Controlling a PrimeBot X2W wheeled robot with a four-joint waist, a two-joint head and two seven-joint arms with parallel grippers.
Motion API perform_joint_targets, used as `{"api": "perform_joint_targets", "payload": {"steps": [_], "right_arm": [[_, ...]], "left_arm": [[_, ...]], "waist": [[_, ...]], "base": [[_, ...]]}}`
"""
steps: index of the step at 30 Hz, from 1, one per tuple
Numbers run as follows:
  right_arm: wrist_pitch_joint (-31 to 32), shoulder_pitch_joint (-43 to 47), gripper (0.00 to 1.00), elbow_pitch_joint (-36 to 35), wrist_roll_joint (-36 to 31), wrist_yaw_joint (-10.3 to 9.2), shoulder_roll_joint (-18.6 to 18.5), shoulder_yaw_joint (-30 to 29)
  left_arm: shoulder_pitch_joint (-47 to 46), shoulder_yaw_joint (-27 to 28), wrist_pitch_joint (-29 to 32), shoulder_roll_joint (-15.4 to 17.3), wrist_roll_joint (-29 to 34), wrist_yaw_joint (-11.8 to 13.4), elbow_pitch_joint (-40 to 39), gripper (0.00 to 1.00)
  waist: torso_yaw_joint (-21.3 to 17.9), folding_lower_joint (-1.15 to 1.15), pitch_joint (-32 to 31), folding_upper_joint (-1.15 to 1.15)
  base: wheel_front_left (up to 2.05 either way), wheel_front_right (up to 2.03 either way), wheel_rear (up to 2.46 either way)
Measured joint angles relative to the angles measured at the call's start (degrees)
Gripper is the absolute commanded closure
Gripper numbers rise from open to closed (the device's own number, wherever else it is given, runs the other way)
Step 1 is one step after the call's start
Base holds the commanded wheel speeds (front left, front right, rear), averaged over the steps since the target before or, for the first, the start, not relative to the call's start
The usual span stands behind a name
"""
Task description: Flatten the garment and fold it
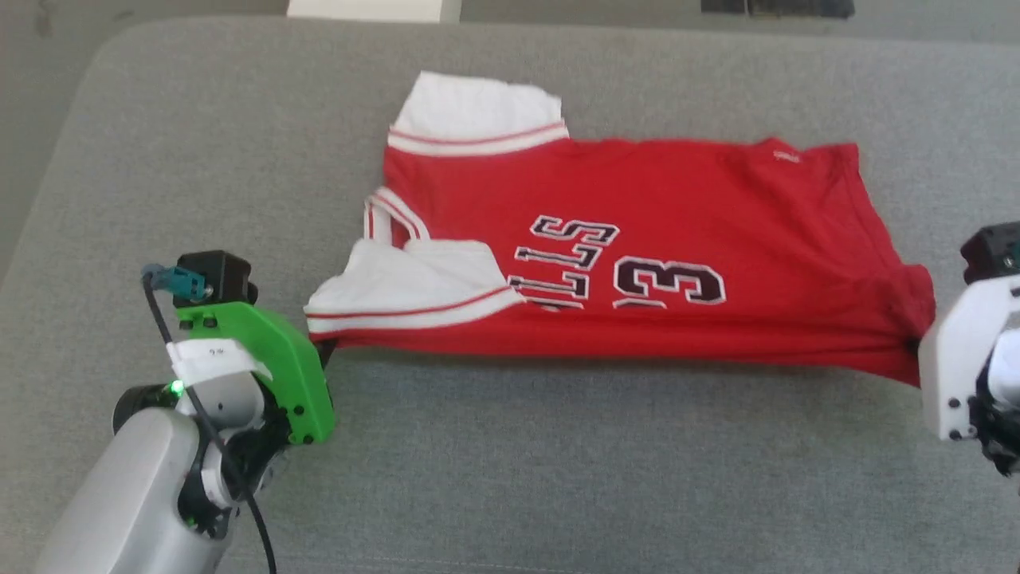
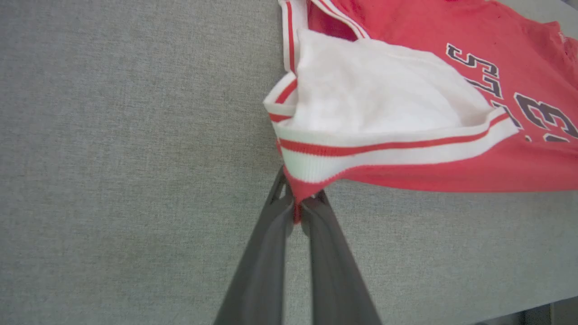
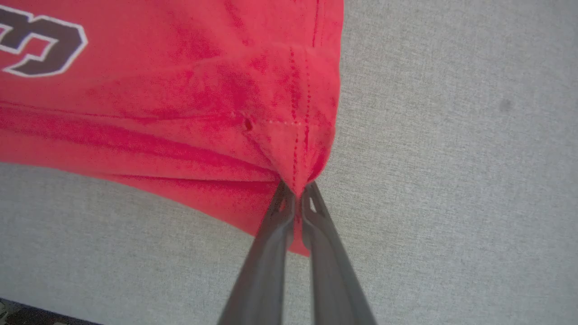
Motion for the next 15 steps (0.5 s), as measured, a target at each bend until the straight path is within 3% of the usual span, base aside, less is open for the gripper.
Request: {"api": "perform_joint_targets", "payload": {"steps": [7, 15], "right_arm": [[2.6, 7.5, 1.00, -1.1, 2.1, 0.00, 0.1, -1.8], [2.4, 11.1, 1.00, 3.7, 2.1, 0.00, 2.8, -1.6]], "left_arm": [[6.0, -0.6, 1.9, 0.8, -0.7, 1.9, -3.4, 1.00], [9.3, -2.1, 1.9, -1.2, -3.1, 2.2, 3.4, 1.00]], "waist": [[0.6, -0.01, -3.6, 0.00], [0.5, -0.01, -2.2, 0.00]], "base": [[0.00, 0.00, 0.00], [0.00, 0.00, 0.00]]}}
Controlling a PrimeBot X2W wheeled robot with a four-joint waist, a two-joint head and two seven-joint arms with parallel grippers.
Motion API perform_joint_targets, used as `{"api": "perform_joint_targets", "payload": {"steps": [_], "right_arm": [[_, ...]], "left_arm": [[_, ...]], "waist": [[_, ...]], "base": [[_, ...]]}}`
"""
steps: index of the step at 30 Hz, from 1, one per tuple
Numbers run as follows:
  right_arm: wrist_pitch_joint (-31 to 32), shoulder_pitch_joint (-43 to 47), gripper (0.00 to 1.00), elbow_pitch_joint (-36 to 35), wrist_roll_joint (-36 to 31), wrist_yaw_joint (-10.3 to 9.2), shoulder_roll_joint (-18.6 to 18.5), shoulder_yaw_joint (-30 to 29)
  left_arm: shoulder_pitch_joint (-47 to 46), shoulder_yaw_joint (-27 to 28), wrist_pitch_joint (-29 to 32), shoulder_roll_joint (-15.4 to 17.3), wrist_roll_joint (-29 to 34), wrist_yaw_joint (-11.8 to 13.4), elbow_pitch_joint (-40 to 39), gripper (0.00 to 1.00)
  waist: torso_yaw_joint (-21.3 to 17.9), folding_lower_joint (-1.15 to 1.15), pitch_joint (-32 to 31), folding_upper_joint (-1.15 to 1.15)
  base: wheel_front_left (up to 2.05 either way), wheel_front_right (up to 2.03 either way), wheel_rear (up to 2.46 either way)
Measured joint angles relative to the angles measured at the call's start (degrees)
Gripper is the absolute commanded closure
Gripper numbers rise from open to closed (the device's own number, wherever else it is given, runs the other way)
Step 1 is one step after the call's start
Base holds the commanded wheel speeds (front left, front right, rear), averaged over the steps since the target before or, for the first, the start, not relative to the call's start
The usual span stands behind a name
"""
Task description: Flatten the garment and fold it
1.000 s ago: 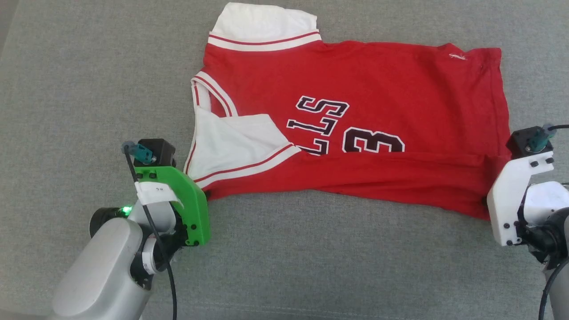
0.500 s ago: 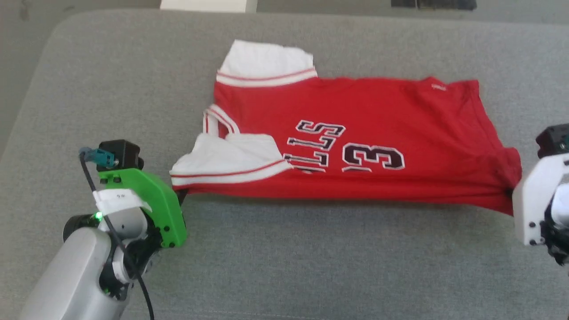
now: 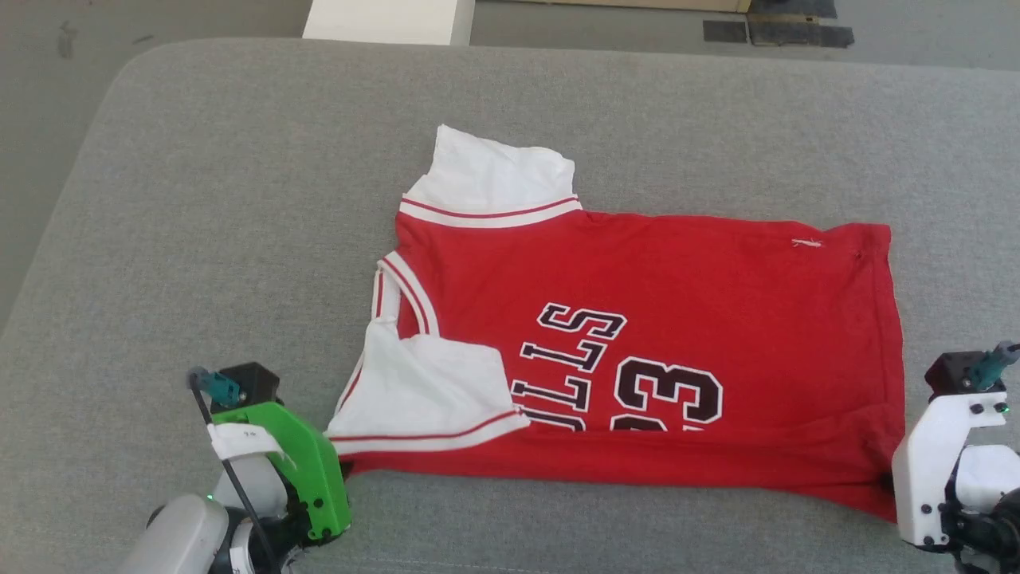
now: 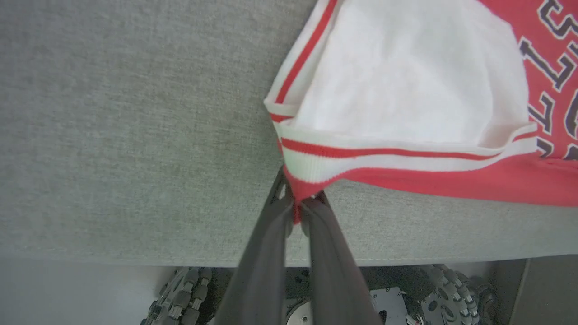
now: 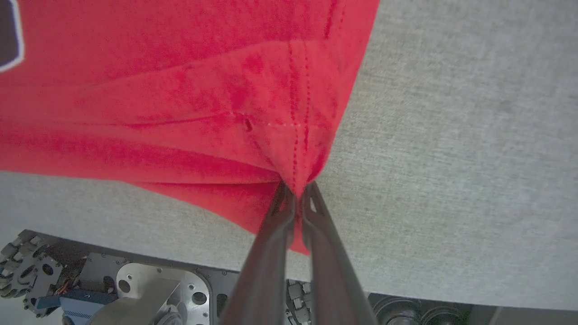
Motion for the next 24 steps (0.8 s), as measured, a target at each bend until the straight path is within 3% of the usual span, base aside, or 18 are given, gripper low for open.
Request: {"api": "perform_joint_targets", "payload": {"steps": [2, 3, 4, 5, 10, 17, 20, 24], "right_arm": [[-0.6, 0.0, 1.00, 1.1, -0.4, 0.00, 0.4, 0.2], [-1.0, 0.0, 1.00, 1.3, -0.5, 0.00, 0.5, 0.2], [-1.5, 0.0, 0.72, 1.5, -0.6, 0.00, 0.6, 0.2], [-2.0, -0.1, 0.00, 1.5, -0.7, 0.00, 0.6, 0.4], [-3.9, -0.7, 0.00, 1.3, -0.2, -0.01, 0.5, -0.2], [-4.6, -3.6, 0.00, -4.9, 4.2, -0.01, -0.3, -3.3], [-7.1, -5.6, 0.00, -7.5, 4.7, -0.01, 0.1, -5.6], [-15.4, -8.5, 0.00, -9.0, 4.0, -0.01, 1.1, -7.9]], "left_arm": [[0.0, -0.1, 0.0, -0.6, -0.2, -0.1, 2.0, 1.00], [-0.1, 0.0, -0.1, -0.9, -0.4, -0.1, 2.5, 0.46], [-0.2, 0.0, -0.3, -1.1, -0.4, -0.4, 3.2, 0.00], [-0.4, 0.2, -0.6, -1.1, -0.4, -0.7, 3.6, 0.00], [-1.4, 0.9, -0.3, -0.2, -0.5, -1.5, 2.5, 0.00], [-6.3, 4.5, 0.0, 3.0, -0.9, -1.5, -5.9, 0.00], [-8.5, 6.1, -3.9, 3.2, 0.4, -1.9, -7.6, 0.00], [-10.2, 7.3, -14.8, 2.5, 3.7, -5.8, -7.1, 0.00]], "waist": [[-0.2, 0.00, 0.4, 0.00], [-0.2, 0.00, 0.6, 0.00], [-0.3, 0.00, 0.7, 0.00], [-0.4, 0.00, 0.8, 0.00], [-0.8, 0.00, -0.1, 0.00], [-0.9, 0.00, -2.8, 0.00], [-1.0, 0.00, -3.6, 0.00], [-1.4, 0.00, -3.4, 0.00]], "base": [[0.00, 0.00, 0.00], [0.00, 0.00, 0.00], [0.00, 0.00, 0.00], [0.00, 0.00, 0.00], [0.00, 0.00, 0.00], [0.00, 0.00, 0.00], [0.00, 0.00, 0.00], [0.00, 0.00, 0.00]]}}
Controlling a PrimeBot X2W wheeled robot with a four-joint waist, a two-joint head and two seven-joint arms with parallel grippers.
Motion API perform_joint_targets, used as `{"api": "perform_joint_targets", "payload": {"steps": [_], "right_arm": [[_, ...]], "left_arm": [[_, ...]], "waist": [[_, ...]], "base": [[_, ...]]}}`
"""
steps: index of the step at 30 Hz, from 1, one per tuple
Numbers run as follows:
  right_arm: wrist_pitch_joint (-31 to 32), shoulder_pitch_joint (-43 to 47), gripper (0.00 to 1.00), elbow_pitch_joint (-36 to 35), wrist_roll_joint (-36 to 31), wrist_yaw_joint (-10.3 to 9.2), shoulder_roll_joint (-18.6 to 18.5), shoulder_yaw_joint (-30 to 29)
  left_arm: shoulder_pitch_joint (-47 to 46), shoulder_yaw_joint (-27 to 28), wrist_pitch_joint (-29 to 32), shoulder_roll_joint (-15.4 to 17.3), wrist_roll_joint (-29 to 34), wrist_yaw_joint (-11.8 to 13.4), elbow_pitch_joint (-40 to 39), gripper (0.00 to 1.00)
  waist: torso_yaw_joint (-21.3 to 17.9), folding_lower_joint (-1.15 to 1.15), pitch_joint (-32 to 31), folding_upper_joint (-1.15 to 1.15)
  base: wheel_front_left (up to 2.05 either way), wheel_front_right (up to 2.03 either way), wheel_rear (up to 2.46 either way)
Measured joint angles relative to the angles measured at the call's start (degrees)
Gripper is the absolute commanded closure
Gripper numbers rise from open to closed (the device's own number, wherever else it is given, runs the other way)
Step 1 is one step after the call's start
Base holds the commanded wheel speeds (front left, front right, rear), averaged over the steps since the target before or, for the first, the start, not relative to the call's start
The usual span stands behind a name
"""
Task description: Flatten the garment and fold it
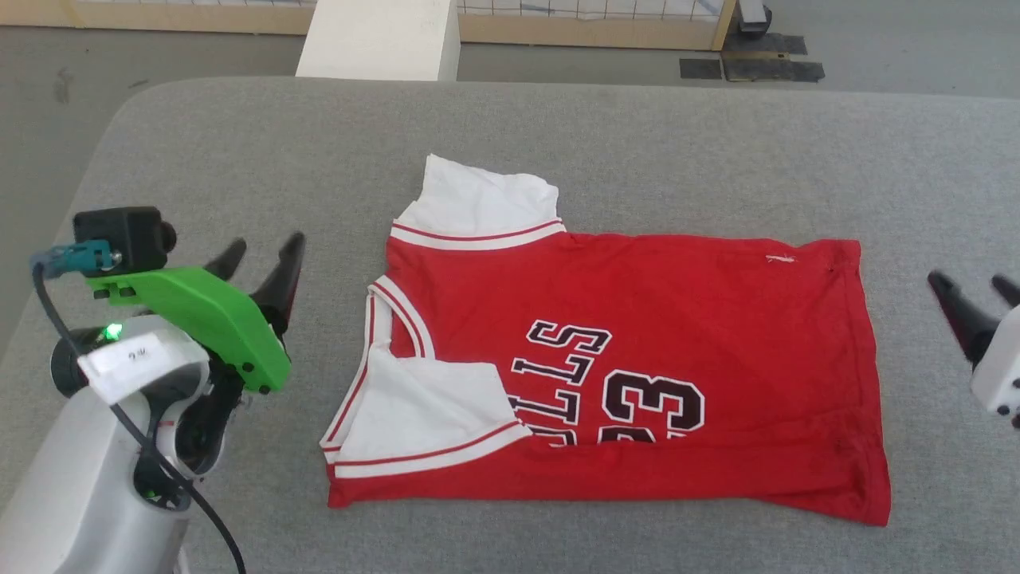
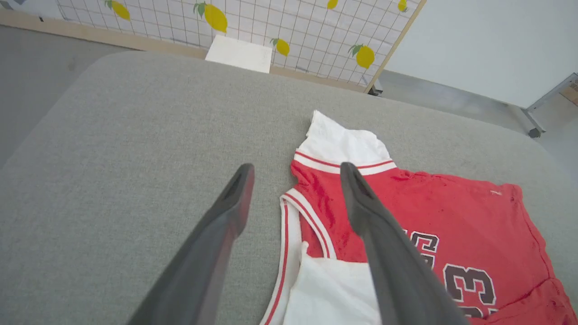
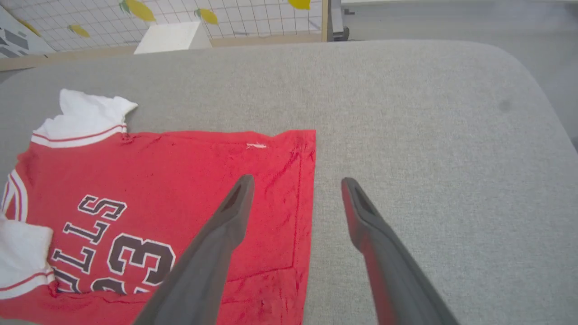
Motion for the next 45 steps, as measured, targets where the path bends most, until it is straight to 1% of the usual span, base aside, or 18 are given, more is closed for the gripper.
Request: {"api": "perform_joint_targets", "payload": {"steps": [2, 5, 8, 11, 14, 20, 22, 25, 27, 30, 34, 37, 39, 42, 45], "right_arm": [[-4.0, -0.8, 0.00, 0.2, -0.3, 0.00, 0.4, -0.3], [-10.9, -1.6, 0.00, 1.8, -1.0, 0.00, 1.0, -0.6], [-15.9, -1.7, 0.00, 3.9, -1.8, 0.00, 0.9, -0.8], [-19.2, -2.3, 0.00, 5.8, -1.9, 0.00, 0.9, -1.1], [-20.9, -4.0, 0.00, 6.9, -1.9, 0.00, 0.8, -1.0], [-21.7, -8.0, 0.00, 7.3, -2.0, 0.00, 0.6, 0.2], [-21.6, -9.2, 0.00, 7.2, -1.9, 0.00, 0.4, 0.9], [-21.4, -10.9, 0.00, 6.8, -1.9, 0.00, 0.1, 2.3], [-21.4, -12.0, 0.00, 6.4, -1.8, 0.00, 0.2, 3.2], [-21.3, -13.2, 0.00, 6.1, -1.7, 0.00, 0.2, 4.3], [-21.4, -13.3, 0.00, 6.1, -1.7, 0.00, 0.5, 4.7], [-21.7, -13.3, 0.00, 6.3, -1.7, 0.00, 0.7, 4.7], [-22.2, -13.3, 0.00, 6.4, -1.7, 0.00, 0.8, 4.5], [-22.7, -13.3, 0.00, 6.5, -1.7, 0.00, 0.8, 4.3], [-22.9, -13.3, 0.00, 6.6, -1.7, 0.00, 0.9, 4.1]], "left_arm": [[-0.2, -0.1, -5.0, -0.8, 1.6, -2.0, 1.5, 0.00], [-0.5, -0.5, -14.4, -2.1, 5.1, -5.2, 4.9, 0.00], [-1.1, -1.4, -20.9, -3.9, 7.0, -7.1, 8.6, 0.00], [-2.9, -2.3, -24.4, -5.7, 7.9, -8.6, 12.5, 0.00], [-6.5, -3.1, -26.2, -6.8, 8.5, -10.0, 16.2, 0.00], [-18.9, -5.3, -26.3, -9.1, 10.2, -12.8, 24.4, 0.00], [-24.4, -6.1, -25.0, -10.0, 10.8, -13.8, 28.3, 0.00], [-32.4, -7.1, -21.9, -10.9, 11.3, -14.6, 34.2, 0.00], [-37.2, -7.9, -18.6, -11.2, 11.7, -14.9, 37.8, 0.00], [-44.1, -9.6, -11.2, -12.0, 11.9, -15.2, 43.4, 0.00], [-50.7, -11.9, 1.1, -13.0, 11.9, -15.2, 49.6, 0.00], [-53.8, -13.0, 10.4, -13.7, 11.6, -13.5, 53.4, 0.00], [-55.0, -13.7, 16.3, -13.8, 11.7, -11.8, 55.3, 0.00], [-56.0, -15.0, 22.4, -13.6, 12.2, -9.5, 56.3, 0.00], [-57.3, -15.4, 26.5, -13.2, 12.2, -8.6, 56.0, 0.00]], "waist": [[-0.1, 0.00, 0.4, 0.00], [-0.1, 0.00, 1.3, 0.00], [0.0, 0.00, 2.4, 0.00], [0.2, 0.00, 3.8, 0.00], [0.3, 0.00, 5.5, 0.00], [0.5, 0.00, 10.1, 0.00], [0.5, 0.00, 11.9, 0.00], [0.4, 0.01, 14.6, 0.00], [0.1, 0.01, 16.2, 0.00], [-0.7, 0.01, 18.8, 0.00], [-2.3, 0.01, 21.5, 0.00], [-3.8, 0.01, 22.9, 0.00], [-4.8, 0.01, 23.8, 0.00], [-5.9, 0.01, 25.0, 0.00], [-6.8, 0.00, 26.0, 0.00]], "base": [[0.00, 0.00, 0.00], [0.00, 0.00, 0.00], [0.00, 0.00, 0.00], [0.00, 0.00, 0.00], [0.00, 0.00, 0.00], [0.00, 0.00, 0.00], [0.00, 0.00, 0.00], [0.00, 0.00, 0.00], [0.00, 0.00, 0.00], [0.00, 0.00, 0.00], [0.00, 0.00, 0.00], [0.00, 0.00, 0.00], [0.00, 0.00, 0.00], [0.00, 0.00, 0.00], [0.00, 0.00, 0.00]]}}
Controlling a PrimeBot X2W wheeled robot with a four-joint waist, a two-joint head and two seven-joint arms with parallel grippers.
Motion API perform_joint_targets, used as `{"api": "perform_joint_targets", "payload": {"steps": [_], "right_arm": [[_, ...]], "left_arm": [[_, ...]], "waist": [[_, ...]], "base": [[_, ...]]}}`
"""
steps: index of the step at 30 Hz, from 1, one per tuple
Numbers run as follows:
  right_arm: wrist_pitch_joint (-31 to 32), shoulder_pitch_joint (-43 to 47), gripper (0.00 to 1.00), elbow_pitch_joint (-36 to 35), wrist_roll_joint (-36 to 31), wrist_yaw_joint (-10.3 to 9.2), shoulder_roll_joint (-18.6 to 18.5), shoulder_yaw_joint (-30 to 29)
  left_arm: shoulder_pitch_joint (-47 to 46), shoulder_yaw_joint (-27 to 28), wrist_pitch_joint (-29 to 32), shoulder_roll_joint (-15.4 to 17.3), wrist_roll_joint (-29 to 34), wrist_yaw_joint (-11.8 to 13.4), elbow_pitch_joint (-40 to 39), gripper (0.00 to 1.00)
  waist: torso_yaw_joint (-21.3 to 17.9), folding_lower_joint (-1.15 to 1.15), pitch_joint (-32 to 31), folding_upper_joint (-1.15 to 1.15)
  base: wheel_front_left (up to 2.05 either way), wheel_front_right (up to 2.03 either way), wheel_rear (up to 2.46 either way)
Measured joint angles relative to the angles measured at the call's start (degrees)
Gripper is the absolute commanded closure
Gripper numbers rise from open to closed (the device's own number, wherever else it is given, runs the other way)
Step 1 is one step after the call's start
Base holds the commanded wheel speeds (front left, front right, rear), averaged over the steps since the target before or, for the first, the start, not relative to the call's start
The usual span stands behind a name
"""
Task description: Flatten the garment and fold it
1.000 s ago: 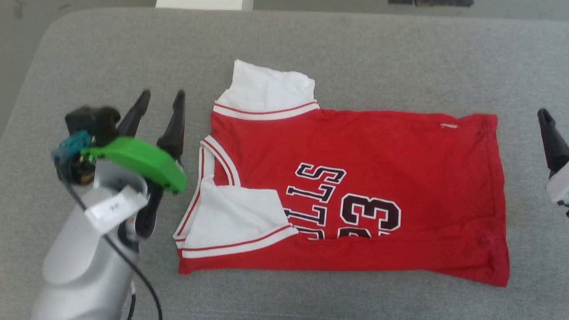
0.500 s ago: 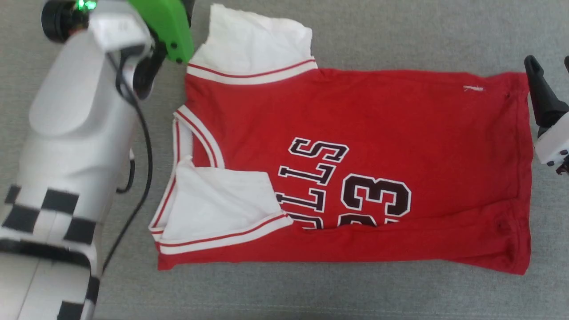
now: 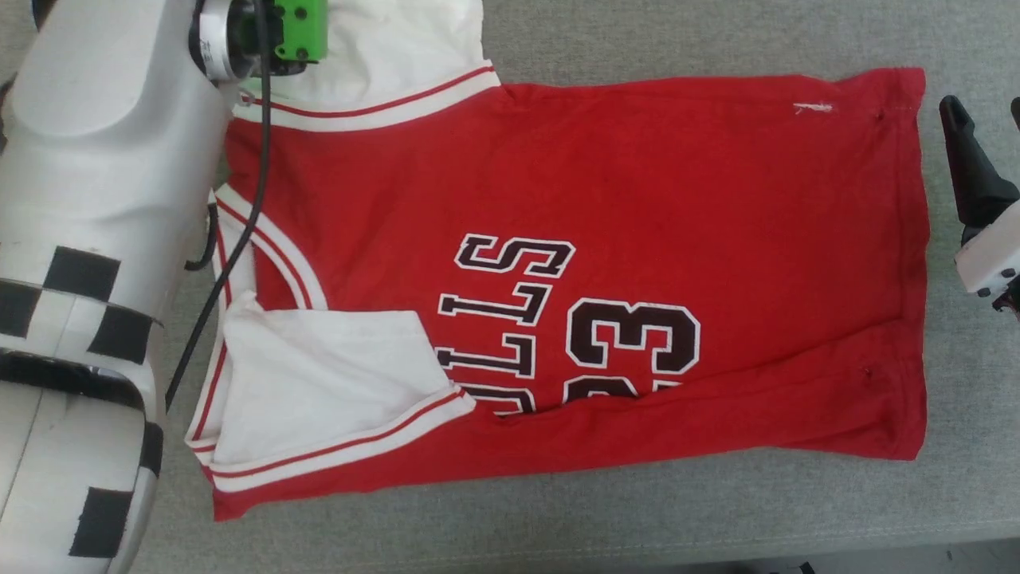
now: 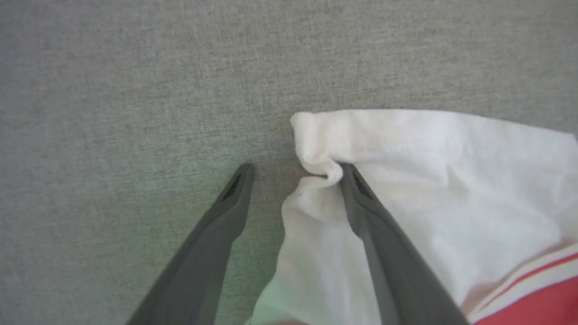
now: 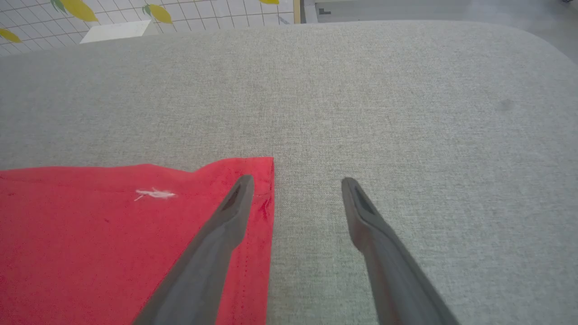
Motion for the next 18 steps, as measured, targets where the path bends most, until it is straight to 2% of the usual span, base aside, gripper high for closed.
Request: {"api": "perform_joint_targets", "payload": {"steps": [1, 2, 3, 5, 9, 12, 15, 18], "right_arm": [[-0.3, 0.0, 0.00, 0.0, 0.0, 0.00, 0.0, -0.1], [-0.4, 0.0, 0.00, 0.0, 0.0, 0.00, 0.0, -0.1], [-0.4, 0.0, 0.00, 0.0, 0.0, 0.00, 0.0, -0.2], [-0.4, 0.0, 0.00, 0.0, 0.0, 0.00, 0.0, -0.4], [0.3, 0.0, 0.00, -0.1, -0.2, 0.00, -0.9, -0.2], [3.4, -0.6, 0.00, -0.5, -0.6, 0.00, -2.4, 0.0], [9.7, -3.4, 0.00, -0.9, -0.9, 0.00, -4.7, 2.2], [18.9, -8.3, 0.00, -1.0, -0.9, 0.00, -7.7, 5.8]], "left_arm": [[-0.1, 0.1, 1.0, 0.1, -0.3, 0.1, -0.4, 0.00], [-0.1, 0.2, 1.9, 0.3, -0.5, 0.3, -0.7, 0.13], [-0.1, 0.4, 2.6, 0.5, -0.7, 0.3, -1.4, 0.73], [0.0, 0.5, 3.5, 0.8, -1.2, 0.3, -2.4, 1.00], [1.5, 1.1, 2.9, 0.3, -2.4, -0.4, -5.3, 1.00], [2.8, 1.4, 2.4, 0.0, -3.6, -0.9, -7.3, 1.00], [3.9, 1.5, 2.3, 0.0, -4.4, -1.3, -9.1, 1.00], [4.8, 1.5, 2.7, 0.2, -4.7, -1.3, -11.3, 1.00]], "waist": [[-0.2, 0.00, 0.3, 0.00], [-0.3, -0.01, 0.5, 0.00], [-0.4, -0.01, 0.8, 0.00], [-0.5, -0.01, 1.0, 0.00], [0.1, -0.01, 0.8, 0.00], [0.6, -0.01, 0.3, 0.00], [1.0, -0.01, -0.2, 0.00], [1.5, -0.01, -0.5, 0.00]], "base": [[0.00, 0.00, 0.00], [0.00, 0.00, 0.00], [0.00, 0.00, 0.00], [0.00, 0.00, 0.00], [0.00, 0.00, 0.00], [0.00, 0.00, 0.00], [0.00, 0.00, 0.00], [0.00, 0.00, 0.00]]}}
